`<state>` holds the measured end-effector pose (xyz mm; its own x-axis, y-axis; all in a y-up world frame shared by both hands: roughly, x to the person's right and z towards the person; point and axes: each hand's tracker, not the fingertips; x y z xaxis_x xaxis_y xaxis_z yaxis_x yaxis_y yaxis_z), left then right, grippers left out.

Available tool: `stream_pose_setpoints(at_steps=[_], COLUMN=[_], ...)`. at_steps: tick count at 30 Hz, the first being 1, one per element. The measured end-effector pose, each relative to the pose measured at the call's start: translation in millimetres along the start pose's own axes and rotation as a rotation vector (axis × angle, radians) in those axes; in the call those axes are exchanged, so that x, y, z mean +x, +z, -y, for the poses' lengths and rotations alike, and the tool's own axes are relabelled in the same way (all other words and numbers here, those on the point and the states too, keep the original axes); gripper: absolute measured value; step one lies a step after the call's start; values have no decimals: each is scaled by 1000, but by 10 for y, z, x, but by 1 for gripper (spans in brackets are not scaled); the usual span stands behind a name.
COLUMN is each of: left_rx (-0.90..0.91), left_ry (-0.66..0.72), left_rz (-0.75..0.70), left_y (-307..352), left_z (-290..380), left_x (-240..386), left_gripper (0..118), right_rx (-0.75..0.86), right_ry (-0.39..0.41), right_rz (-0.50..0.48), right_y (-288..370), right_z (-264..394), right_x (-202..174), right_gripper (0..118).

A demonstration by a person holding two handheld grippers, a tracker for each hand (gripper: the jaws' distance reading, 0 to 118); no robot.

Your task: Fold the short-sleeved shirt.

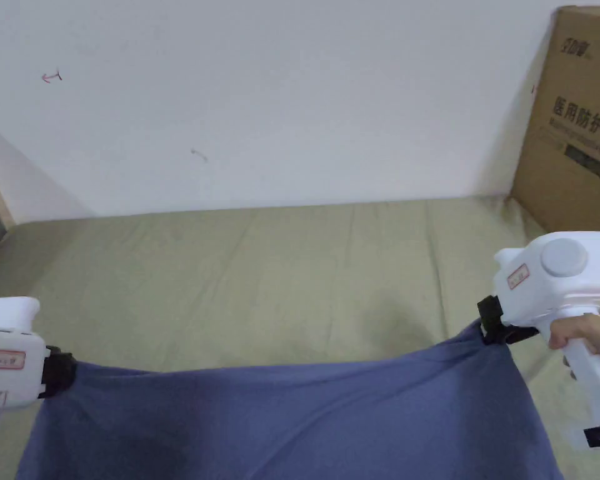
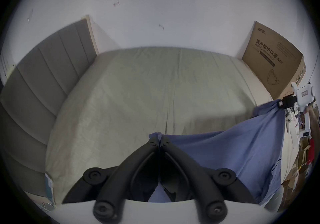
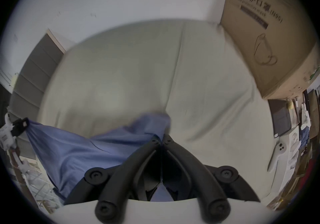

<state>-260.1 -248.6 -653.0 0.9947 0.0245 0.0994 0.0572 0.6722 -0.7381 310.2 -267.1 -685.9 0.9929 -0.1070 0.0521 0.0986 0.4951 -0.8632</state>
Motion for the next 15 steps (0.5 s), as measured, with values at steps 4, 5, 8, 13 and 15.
stream_pose_setpoints(at_steps=[4,5,8,13,15], left_rx=[117,148,235,337,363], left_ry=[18,23,45,77,70], left_rz=[-1,-6,-20,-76,-113], left_y=[512,632,995,1364,1420], left_z=[-437,-543,-942,-1660,-1962], left_x=[-9,-7,-4,62,97], left_gripper=[0,0,0,0,0], right_rx=[114,141,222,326,342], right_ry=[4,9,-21,-28,-39], right_rz=[0,7,-19,-20,-6], right_y=[691,846,1342,2026,2202], right_z=[-294,-358,-623,-1167,-1423], right_x=[-45,-53,-80,-215,-276], right_gripper=[0,0,0,0,0])
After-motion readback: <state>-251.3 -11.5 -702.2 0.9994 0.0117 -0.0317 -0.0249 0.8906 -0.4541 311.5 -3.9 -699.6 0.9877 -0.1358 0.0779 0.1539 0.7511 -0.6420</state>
